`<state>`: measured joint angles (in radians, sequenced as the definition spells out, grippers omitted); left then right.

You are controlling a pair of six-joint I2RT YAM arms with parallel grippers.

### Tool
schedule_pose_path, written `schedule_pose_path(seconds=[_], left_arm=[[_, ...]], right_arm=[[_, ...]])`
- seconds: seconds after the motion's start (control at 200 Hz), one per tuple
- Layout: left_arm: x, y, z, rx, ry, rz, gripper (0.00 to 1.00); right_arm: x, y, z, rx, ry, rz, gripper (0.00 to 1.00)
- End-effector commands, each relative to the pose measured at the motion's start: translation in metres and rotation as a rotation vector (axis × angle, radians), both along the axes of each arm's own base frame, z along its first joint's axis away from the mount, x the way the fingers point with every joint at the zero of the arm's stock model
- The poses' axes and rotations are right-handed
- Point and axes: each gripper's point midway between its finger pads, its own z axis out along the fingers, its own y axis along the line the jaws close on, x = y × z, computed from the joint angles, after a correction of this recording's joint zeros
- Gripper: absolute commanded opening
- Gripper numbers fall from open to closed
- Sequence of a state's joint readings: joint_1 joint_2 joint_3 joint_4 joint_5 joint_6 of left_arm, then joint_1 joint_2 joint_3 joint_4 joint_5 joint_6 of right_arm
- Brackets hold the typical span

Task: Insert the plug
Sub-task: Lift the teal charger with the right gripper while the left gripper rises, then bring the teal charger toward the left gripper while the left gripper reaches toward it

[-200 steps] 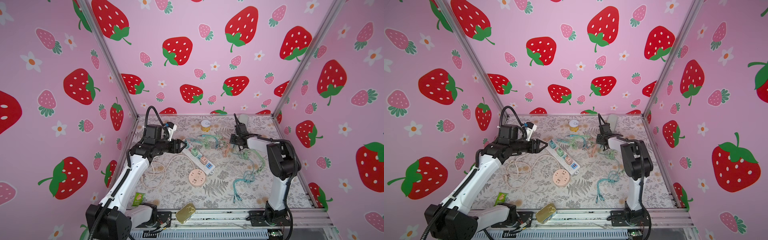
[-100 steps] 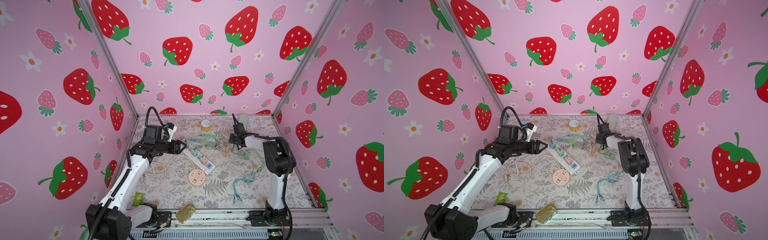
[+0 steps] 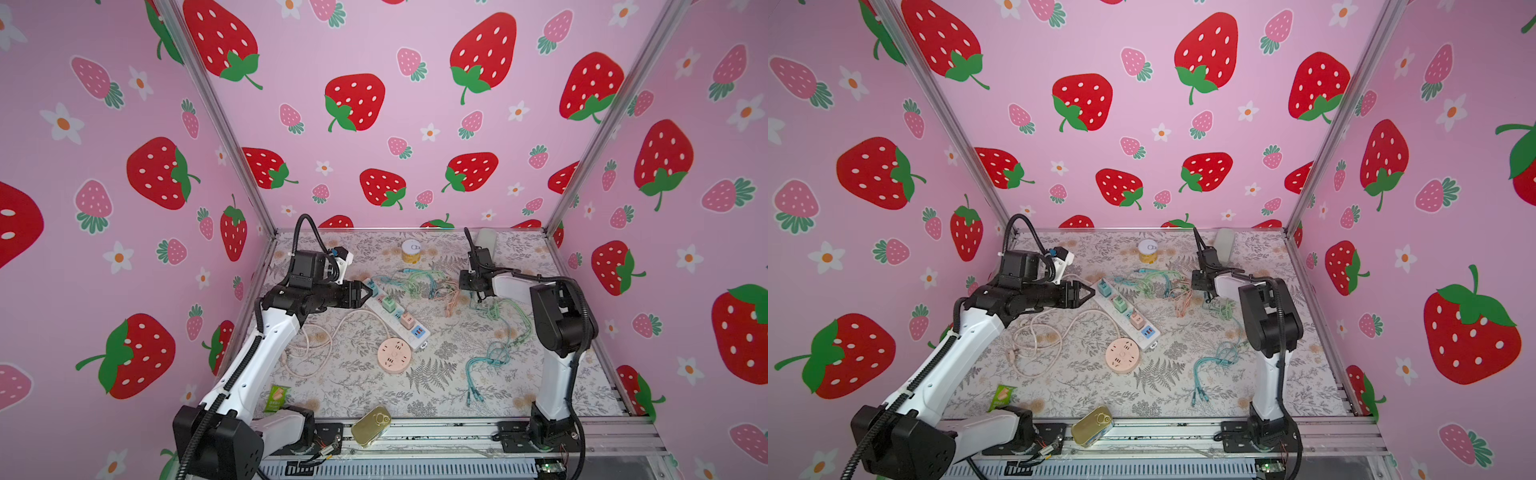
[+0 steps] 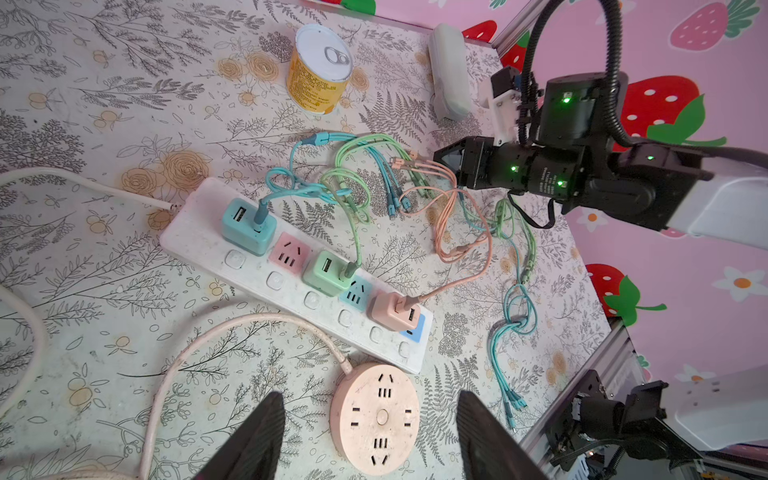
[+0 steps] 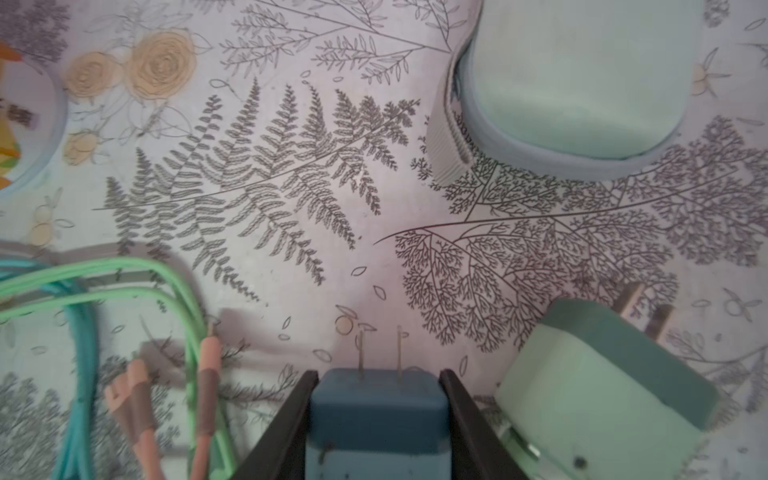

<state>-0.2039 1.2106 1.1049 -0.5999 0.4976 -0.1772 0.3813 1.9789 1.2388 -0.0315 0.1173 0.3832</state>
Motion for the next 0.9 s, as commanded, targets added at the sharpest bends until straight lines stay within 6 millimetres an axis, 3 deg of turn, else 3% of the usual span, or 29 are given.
schedule_pose_path(seconds=[0.0,0.385,0.575,0.895], left_arm=[[0.007,-0.006,0.021,-0.035,-0.047,-0.006,0.68],[0.007,-0.036,0.044,-0.138,-0.077,-0.099,0.69],[0.007,-0.059,0.055,-0.198,-0.086,-0.163,0.70],[0.000,-0.101,0.075,-0.277,-0.091,-0.295,0.72]], right_arm=[[0.004,0.004,0.041,-0.003,-0.070,0.073,0.29],[-0.019,0.023,0.138,0.061,-0.269,0.280,0.27],[-0.060,0.041,0.188,0.091,-0.485,0.512,0.26],[-0.125,0.071,0.221,0.184,-0.634,0.817,0.25]])
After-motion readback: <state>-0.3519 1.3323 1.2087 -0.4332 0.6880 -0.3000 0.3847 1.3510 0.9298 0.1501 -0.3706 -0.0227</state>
